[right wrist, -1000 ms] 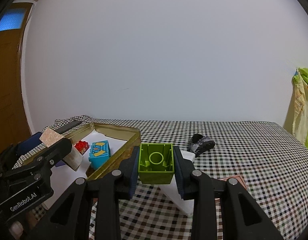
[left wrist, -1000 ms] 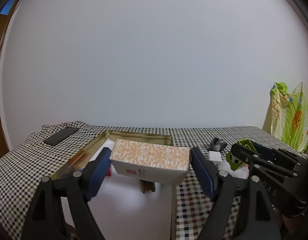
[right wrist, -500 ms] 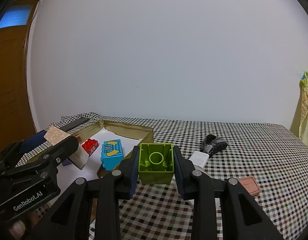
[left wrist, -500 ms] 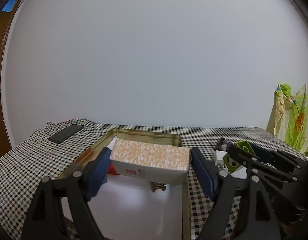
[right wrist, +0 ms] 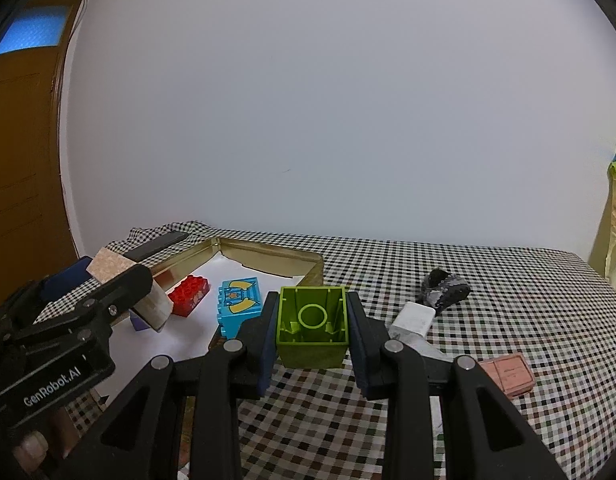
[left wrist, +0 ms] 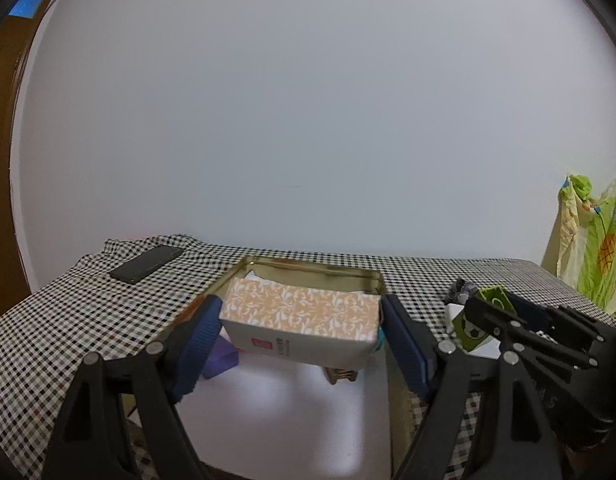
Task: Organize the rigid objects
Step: 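Carry the beige box and lime green block over the tray with both grippers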
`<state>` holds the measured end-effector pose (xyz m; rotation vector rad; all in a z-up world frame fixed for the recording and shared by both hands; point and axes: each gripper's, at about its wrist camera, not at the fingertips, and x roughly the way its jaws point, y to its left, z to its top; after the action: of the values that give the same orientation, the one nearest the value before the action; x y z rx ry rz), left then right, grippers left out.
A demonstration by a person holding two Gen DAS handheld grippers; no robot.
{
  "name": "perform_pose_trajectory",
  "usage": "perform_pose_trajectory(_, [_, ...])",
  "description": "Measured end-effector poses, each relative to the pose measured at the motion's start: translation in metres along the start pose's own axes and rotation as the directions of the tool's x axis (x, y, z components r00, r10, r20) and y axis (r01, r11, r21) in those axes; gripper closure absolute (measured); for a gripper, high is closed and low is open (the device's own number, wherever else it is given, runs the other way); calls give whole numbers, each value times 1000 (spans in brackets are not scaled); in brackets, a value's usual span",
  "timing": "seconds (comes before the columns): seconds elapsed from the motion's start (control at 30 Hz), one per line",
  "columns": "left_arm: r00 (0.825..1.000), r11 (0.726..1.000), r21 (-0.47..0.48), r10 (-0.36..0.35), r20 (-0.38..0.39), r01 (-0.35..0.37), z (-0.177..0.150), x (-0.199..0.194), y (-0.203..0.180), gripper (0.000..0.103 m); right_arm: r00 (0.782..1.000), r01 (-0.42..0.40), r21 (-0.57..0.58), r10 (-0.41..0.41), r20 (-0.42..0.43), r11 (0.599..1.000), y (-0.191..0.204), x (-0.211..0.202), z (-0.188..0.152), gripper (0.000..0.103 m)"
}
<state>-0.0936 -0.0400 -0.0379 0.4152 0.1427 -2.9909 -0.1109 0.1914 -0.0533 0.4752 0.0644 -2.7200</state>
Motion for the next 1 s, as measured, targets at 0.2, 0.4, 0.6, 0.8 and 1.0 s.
perform_pose_trajectory(0.2, [1000, 1000, -13, 13, -11, -13, 0, 1, 9, 23, 1000, -15, -16, 14, -9, 1000, 10, 4, 1, 69])
perform_pose_trajectory(0.4, [1000, 1000, -18, 3, -31, -3, 0, 2, 14, 23, 999, -31, -30, 30, -23, 999, 17, 8, 2, 69])
perform_pose_trajectory(0.6, [998, 999, -29, 18, -67, -20, 2, 8, 27, 23, 996, -70, -51, 68, -49, 996, 24, 20, 4, 69])
perform_pose_trajectory(0.8, [994, 999, -29, 31, -102, -34, 7, 15, 35, 23, 990, -124, -77, 117, -83, 989, 35, 31, 5, 69])
perform_pose_trajectory(1.0, [990, 998, -11, 62, -127, -63, 11, 18, 37, 23, 979, -183, -93, 172, -112, 979, 48, 42, 9, 69])
